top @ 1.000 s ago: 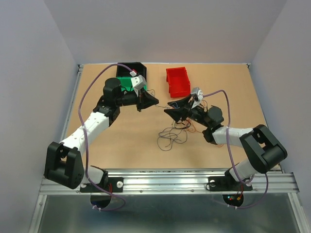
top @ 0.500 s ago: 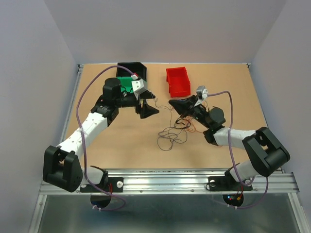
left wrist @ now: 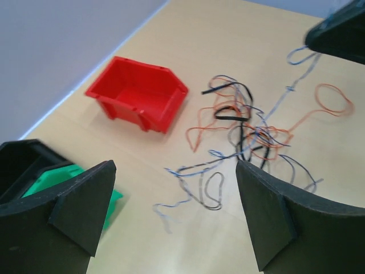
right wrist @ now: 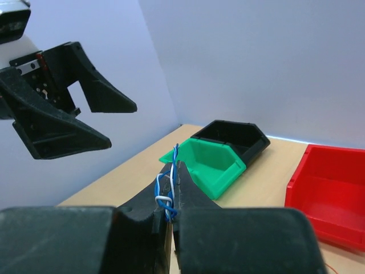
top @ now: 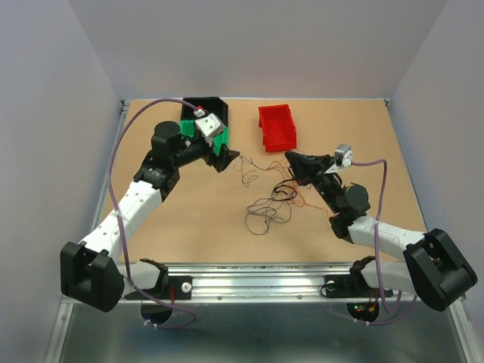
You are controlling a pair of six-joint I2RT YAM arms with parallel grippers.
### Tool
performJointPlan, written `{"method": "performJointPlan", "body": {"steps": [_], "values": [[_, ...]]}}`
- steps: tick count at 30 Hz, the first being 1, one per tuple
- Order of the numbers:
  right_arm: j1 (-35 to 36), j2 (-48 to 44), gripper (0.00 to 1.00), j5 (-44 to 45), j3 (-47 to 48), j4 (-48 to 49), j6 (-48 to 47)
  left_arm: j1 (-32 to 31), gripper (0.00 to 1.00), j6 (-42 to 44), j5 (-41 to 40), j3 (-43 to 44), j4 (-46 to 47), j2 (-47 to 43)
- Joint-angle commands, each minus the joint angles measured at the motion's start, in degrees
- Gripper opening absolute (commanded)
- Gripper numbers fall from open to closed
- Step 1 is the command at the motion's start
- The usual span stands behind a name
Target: Untangle the cables
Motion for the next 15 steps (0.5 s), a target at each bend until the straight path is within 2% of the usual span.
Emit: {"method": "performJointPlan", "body": {"steps": [1,4,6,9,10,15], "values": [[0.50,-2.74,0.01,5.83,-1.50,1.17,-0.02,0.38,0.99,-0.73,-8.50,-2.16,6.72,-4.47],[0.50,-3.97,0.01,7.59,-1.68,0.38,1.47,0.38,0.99,2.26,7.44,-3.84,6.38,-5.09],[0.59,-4.24,0.01,7.59,-1.24,-0.15,2.44,-0.84,0.99,3.32,10.66,-4.46,6.37,-4.65],[0.59,-3.54,0.01,9.00,-0.27,-0.68,4.02,-3.82,0.99,3.24,11.03,-6.65,9.17,-3.07],[0.59,-3.36,0.00,9.09,-0.10,-0.76,4.63,-4.71,0.99,2.89,10.68,-8.66,12.93,-2.81],[0.59,-2.22,0.00,9.09,1.31,-0.68,5.87,-10.42,0.99,1.04,-0.47,-12.54,23.06,0.61]]}}
